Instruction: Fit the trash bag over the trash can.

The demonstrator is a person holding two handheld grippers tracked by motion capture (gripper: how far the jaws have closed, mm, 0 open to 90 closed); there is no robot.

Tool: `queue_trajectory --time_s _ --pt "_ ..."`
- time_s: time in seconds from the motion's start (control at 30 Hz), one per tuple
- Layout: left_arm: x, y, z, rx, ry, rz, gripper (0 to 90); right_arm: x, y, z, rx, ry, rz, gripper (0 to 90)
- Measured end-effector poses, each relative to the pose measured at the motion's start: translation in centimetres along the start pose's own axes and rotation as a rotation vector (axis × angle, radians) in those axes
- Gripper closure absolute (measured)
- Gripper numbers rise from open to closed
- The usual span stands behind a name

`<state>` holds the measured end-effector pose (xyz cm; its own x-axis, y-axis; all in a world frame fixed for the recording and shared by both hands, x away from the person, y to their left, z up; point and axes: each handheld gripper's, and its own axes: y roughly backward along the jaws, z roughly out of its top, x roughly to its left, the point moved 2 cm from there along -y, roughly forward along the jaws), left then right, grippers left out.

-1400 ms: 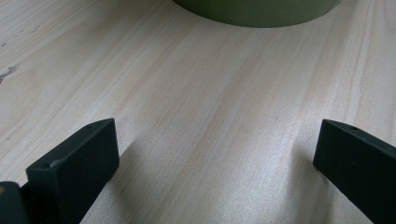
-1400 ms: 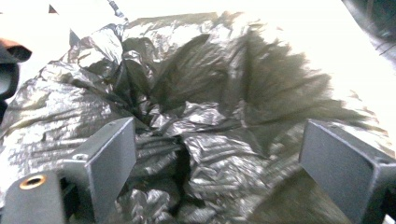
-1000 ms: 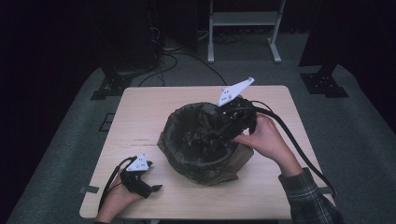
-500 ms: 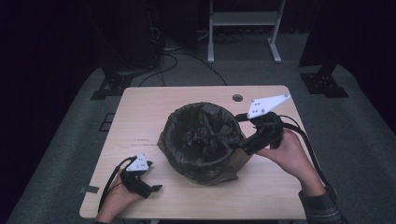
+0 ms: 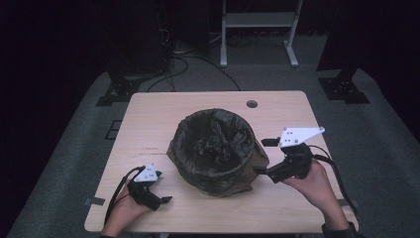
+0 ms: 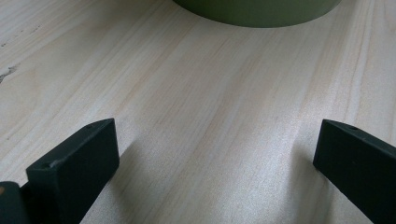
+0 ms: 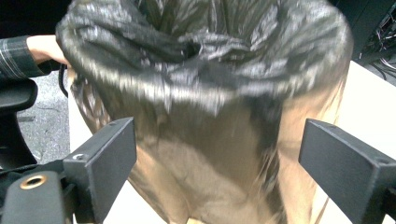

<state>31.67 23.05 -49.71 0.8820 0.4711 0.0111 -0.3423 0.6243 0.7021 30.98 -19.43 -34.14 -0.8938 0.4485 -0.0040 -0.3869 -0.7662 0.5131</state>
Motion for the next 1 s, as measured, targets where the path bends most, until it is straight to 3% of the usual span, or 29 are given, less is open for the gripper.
queue_trajectory --time_s 0.13,0.4,0.43,0.77,1.0 --pt "0.0 0.0 0.0 0.000 -0.001 -0.001 0.0 0.2 -0.5 -2.4 -0.010 -0.019 0.008 9.8" --pt "0.0 0.0 0.0 0.000 -0.001 -0.001 0.0 0.2 -1.3 -5.4 -0.007 -0.043 0.021 9.8" --pt "0.0 0.0 0.0 0.000 -0.001 -0.002 0.0 0.1 -1.7 -6.6 0.003 -0.058 0.024 9.8" --pt "0.0 0.0 0.0 -0.001 -0.002 -0.003 0.0 -0.4 -3.5 -10.7 0.088 -0.126 -0.009 10.0" --pt "0.0 0.0 0.0 0.000 -0.002 -0.004 0.0 -0.4 -4.2 -13.1 0.139 -0.125 -0.022 10.1"
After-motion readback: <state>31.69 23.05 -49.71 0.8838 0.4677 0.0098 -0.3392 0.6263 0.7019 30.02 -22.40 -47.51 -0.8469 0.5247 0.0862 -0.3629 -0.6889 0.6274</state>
